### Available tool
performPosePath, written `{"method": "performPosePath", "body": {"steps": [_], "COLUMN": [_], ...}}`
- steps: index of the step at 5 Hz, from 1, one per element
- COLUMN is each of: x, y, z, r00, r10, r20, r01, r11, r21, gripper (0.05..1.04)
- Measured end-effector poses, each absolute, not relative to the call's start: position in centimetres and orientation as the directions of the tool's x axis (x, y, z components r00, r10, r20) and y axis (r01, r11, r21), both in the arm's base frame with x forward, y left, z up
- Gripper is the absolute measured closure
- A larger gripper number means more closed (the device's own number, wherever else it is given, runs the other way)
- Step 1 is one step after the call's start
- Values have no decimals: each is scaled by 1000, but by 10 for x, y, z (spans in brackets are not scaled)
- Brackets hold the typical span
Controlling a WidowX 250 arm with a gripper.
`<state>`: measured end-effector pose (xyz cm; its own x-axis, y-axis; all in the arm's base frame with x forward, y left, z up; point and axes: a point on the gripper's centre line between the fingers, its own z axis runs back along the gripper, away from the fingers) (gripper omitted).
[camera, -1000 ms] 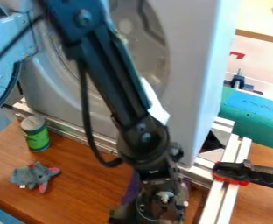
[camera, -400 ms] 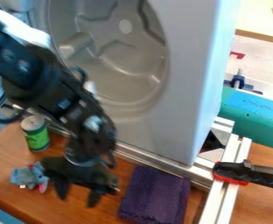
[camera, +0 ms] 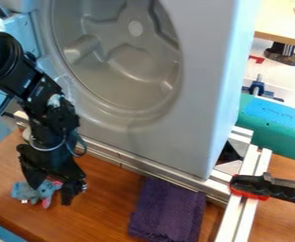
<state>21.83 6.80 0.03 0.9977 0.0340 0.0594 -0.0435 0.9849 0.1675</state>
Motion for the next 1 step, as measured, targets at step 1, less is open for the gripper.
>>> {"method": "performPosePath", "body": {"steps": [1], "x": [225], "y": [84], "z": [10], "r00": [1000], "r10": [-18], "r20": [23], "r01": [14], "r11": [987], "r21": [162], "gripper": [80]}}
